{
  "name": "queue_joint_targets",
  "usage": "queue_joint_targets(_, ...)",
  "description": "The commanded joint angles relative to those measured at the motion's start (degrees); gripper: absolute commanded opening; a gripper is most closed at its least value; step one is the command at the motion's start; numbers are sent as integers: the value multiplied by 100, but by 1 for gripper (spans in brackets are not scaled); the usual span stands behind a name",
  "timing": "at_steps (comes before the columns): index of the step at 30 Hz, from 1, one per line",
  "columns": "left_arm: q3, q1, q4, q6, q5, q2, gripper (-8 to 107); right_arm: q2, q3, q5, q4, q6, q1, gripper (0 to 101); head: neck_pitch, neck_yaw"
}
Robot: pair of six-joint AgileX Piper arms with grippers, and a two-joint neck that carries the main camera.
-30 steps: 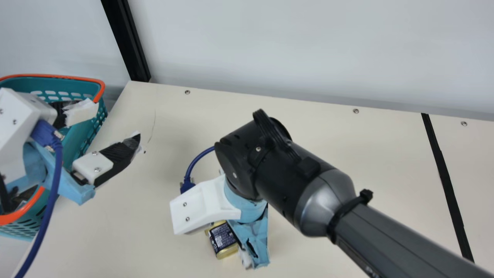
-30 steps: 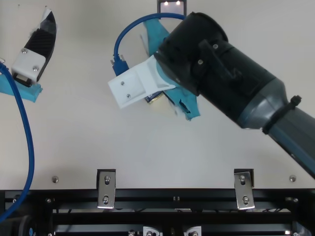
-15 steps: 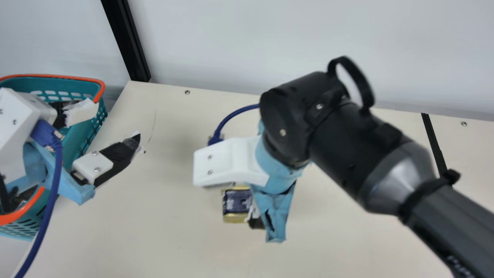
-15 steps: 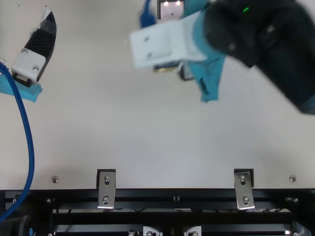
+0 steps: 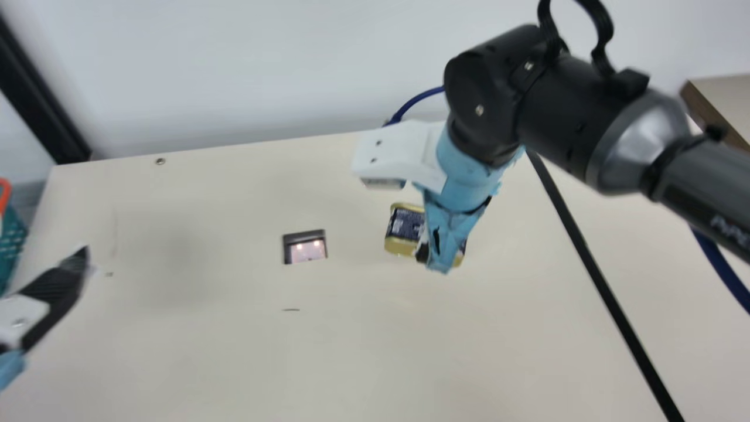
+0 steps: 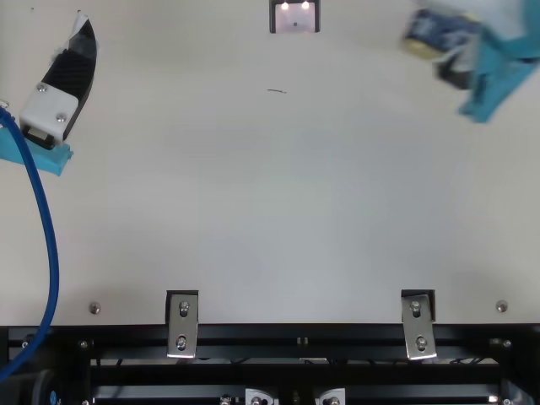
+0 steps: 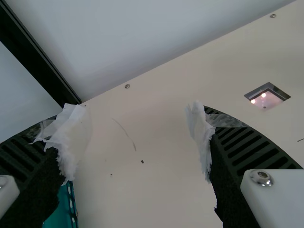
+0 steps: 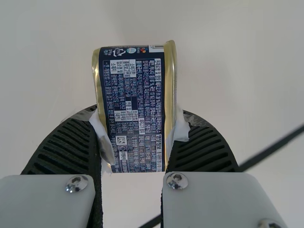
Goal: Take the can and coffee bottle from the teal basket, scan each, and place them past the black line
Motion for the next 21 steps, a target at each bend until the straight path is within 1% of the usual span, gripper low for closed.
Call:
queue_joint_targets(1,0,0,0,0,0,0,90,-195,258,-44,-80,191,-660,0,-24,-348)
queue_joint_targets(7,0,0,0,0,0,0,90,-661,788,-71,-280,489,-1853,0,-39,-1399)
queue_joint_targets(13,0,0,0,0,0,0,90,-1012,1153,-169,-419,574,-3130,0,-214,-2489)
queue_joint_targets(16,0,0,0,0,0,0,90,-1090,1266,-278,-396,580,-3775,0,-214,-2489)
queue_joint_targets(21,0,0,0,0,0,0,90,-1085,1347,-417,-144,600,-4726,0,-214,-2489)
